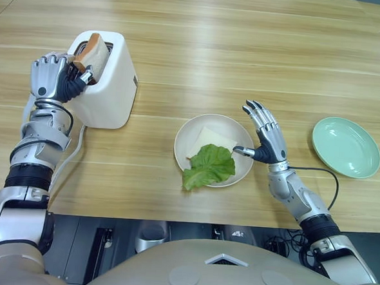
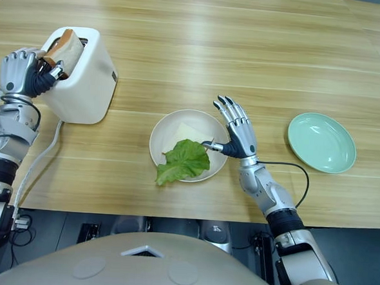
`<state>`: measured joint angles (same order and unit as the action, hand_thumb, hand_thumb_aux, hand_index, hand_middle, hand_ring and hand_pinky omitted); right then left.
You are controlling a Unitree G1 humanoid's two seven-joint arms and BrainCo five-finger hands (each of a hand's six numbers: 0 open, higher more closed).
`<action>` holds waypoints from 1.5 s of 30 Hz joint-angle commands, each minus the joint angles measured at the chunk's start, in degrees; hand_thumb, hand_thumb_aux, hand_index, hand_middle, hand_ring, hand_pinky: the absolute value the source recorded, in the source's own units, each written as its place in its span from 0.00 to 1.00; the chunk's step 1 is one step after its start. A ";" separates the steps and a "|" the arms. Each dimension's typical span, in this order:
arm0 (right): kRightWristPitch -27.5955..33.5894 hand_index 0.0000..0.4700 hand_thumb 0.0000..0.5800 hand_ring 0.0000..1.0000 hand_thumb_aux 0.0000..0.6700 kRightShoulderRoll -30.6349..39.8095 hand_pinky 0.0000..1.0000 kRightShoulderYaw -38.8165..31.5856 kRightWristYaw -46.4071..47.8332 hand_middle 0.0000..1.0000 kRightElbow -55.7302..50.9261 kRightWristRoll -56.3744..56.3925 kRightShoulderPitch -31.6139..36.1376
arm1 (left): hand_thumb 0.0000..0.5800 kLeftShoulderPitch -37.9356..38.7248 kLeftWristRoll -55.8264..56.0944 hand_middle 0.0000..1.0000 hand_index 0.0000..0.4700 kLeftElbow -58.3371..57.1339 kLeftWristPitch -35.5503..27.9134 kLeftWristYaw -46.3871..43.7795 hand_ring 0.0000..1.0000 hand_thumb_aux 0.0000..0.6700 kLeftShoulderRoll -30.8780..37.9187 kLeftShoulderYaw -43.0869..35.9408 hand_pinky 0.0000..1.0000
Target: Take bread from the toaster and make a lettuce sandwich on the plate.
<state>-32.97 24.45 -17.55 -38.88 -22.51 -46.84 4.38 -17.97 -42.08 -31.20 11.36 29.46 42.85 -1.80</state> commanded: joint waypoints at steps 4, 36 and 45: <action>-0.18 0.00 0.00 0.00 0.00 -0.30 0.00 -0.77 -1.17 0.00 -2.12 -0.53 -0.30 | 1.00 -2.19 2.85 1.00 0.98 -1.28 2.59 6.45 1.00 1.00 -0.61 1.87 1.00; -5.32 0.00 0.00 0.00 0.00 7.55 0.00 3.59 -0.14 0.00 21.08 -6.72 -9.41 | 1.00 -1.96 46.71 1.00 0.98 -0.50 23.98 -48.17 1.00 1.00 -29.87 -14.27 1.00; -6.24 0.00 0.00 0.00 0.00 7.12 0.00 -2.07 7.22 0.00 20.55 -7.04 -9.19 | 1.00 -1.66 42.66 1.00 0.98 -10.36 22.51 -46.29 1.00 1.00 -38.87 -12.66 1.00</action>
<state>-38.84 31.23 -18.76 -33.92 -1.96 -54.11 -4.65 -20.19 1.67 -40.19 35.18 -18.08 4.99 -15.32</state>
